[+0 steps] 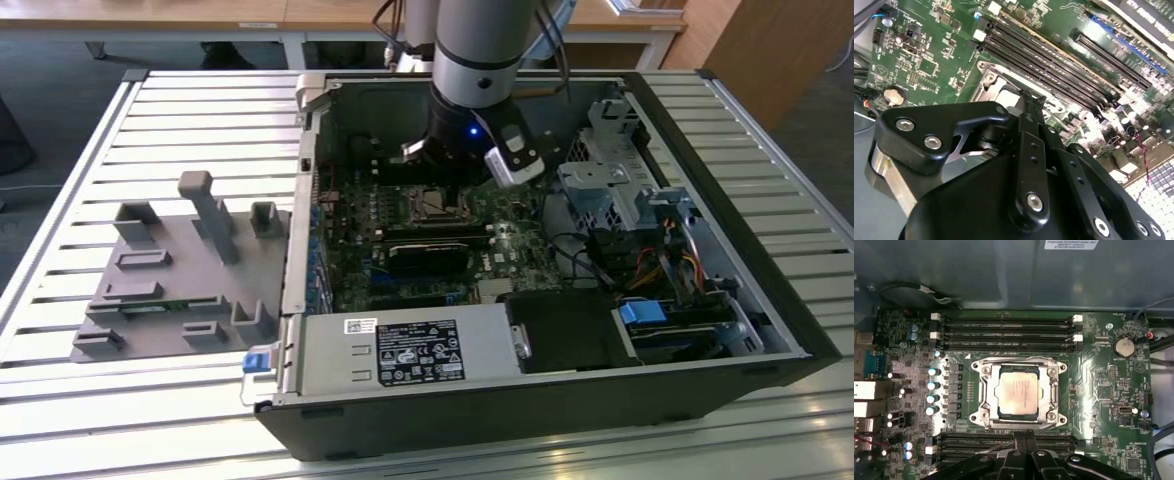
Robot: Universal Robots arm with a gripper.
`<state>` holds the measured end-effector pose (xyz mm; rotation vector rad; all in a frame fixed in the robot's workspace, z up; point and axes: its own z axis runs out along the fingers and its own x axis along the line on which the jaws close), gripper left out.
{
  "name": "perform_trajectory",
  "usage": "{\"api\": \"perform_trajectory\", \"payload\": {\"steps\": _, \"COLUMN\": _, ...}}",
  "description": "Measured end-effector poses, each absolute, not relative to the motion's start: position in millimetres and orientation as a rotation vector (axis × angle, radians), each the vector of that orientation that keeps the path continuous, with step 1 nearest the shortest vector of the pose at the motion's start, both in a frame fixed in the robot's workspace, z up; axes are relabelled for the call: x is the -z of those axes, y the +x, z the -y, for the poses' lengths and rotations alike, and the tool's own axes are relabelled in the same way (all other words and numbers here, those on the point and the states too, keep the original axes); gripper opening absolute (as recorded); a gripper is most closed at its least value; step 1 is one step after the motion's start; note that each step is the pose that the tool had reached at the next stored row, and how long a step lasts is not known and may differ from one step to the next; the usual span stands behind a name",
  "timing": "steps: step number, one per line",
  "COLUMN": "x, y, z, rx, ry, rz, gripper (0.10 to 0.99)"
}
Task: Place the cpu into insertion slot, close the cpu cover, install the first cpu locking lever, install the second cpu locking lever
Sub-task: 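Install the second cpu locking lever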
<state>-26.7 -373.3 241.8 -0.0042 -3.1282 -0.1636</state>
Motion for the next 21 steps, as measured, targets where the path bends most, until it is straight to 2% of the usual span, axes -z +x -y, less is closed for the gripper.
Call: {"api": "perform_trajectory", "payload": {"steps": 21, "x": -226.4, "y": -48.4, "z": 382.4, "rx": 0.167, "ry": -0.004, "rz": 3.128, "gripper": 0.106}}
